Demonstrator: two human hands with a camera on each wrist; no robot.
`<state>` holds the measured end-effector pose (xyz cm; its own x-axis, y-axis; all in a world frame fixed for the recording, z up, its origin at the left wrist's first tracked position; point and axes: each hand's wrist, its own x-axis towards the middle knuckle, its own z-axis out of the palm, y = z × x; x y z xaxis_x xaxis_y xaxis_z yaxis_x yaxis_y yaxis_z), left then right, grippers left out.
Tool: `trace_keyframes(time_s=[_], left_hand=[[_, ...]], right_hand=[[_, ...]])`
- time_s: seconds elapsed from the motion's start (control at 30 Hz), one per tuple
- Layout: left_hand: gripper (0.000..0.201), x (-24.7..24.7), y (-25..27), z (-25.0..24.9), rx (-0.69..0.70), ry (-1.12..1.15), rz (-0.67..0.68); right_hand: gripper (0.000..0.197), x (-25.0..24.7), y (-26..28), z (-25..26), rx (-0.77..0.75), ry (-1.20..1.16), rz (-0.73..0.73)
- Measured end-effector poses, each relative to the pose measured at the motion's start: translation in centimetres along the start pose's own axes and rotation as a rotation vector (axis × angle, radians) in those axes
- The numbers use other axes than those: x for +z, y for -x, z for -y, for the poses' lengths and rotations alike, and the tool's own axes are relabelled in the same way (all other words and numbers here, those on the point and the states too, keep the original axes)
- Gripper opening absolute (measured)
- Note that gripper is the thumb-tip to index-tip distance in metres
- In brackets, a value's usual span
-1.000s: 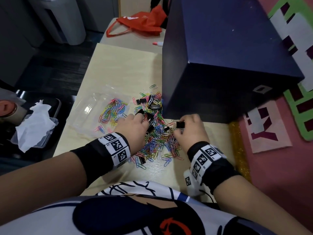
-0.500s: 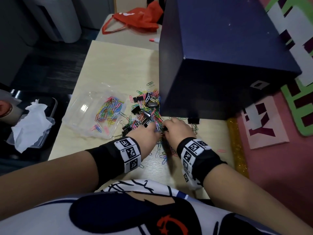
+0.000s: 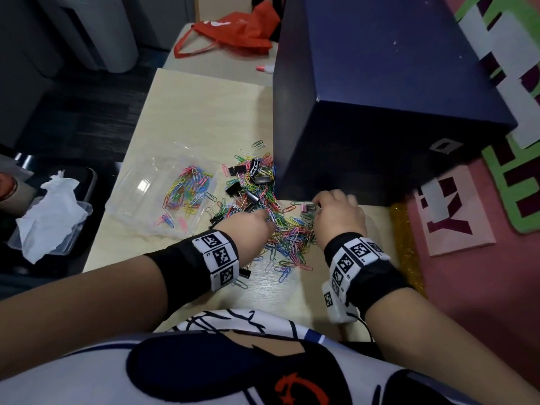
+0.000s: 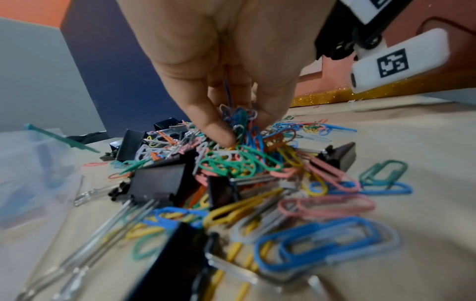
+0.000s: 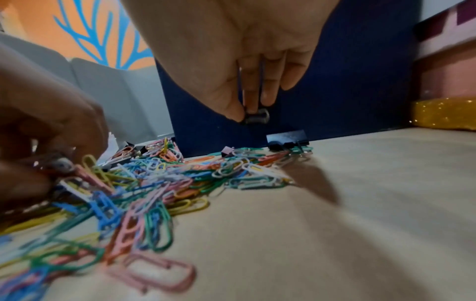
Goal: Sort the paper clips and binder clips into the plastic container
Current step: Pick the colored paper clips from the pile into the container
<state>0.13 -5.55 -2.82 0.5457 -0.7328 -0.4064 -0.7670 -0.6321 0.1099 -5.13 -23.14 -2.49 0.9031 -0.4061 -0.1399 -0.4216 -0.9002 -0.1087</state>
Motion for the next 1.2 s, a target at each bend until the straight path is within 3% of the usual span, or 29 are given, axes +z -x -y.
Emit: trace_keyframes(time_s=[0.07,0.13,0.27,0.33,0.4,0.57,0.67,0.93,1.03,1.2], left_hand=[[0.032,-0.1,0.0,0.2,0.012,0.022,-0.012],[0.030,-0.2,0.0,0.4,0.006,0.066,-0.030],[0.025,-0.7,0.2,1.0,0.001,0.196,-0.125],[0.026,-1.0,0.4,1.4,0.010,0.233,-0.166],[0.025,-1.3,0.7,1.8,0.014,0.258,-0.206],[0.021,-1.9,2.0,2.8,-0.001,0.370,-0.301],[0.014,-2.5,2.8,3.8,-0.036,0.485,-0.362],[0.008,-4.7,5.1,8.8,-0.226,0.735,-0.448],[0.008,-4.5,5.7,11.2,-0.315,0.670,-0.461],[0.010,-3.3,6.2,13.1,-0.375,0.552,-0.387]], right_hand=[[0.037,0.1,0.4,0.4,-0.044,-0.032,-0.011],[0.034,0.3,0.9,1.2,-0.078,-0.118,0.069],[0.081,1.5,2.0,2.5,0.018,-0.134,0.387],[0.091,2.2,2.4,2.9,-0.005,-0.093,0.442],[0.086,2.6,2.5,3.4,-0.071,-0.030,0.442],[0.045,2.7,2.5,4.5,-0.116,-0.100,0.381],[0.052,2.3,2.2,4.9,-0.086,-0.090,0.419],[0.048,-0.2,0.9,6.7,0.044,0.007,0.444],[0.043,-1.6,0.3,7.9,0.069,0.068,0.467],[0.028,-3.2,0.2,10.2,-0.014,0.004,0.280]])
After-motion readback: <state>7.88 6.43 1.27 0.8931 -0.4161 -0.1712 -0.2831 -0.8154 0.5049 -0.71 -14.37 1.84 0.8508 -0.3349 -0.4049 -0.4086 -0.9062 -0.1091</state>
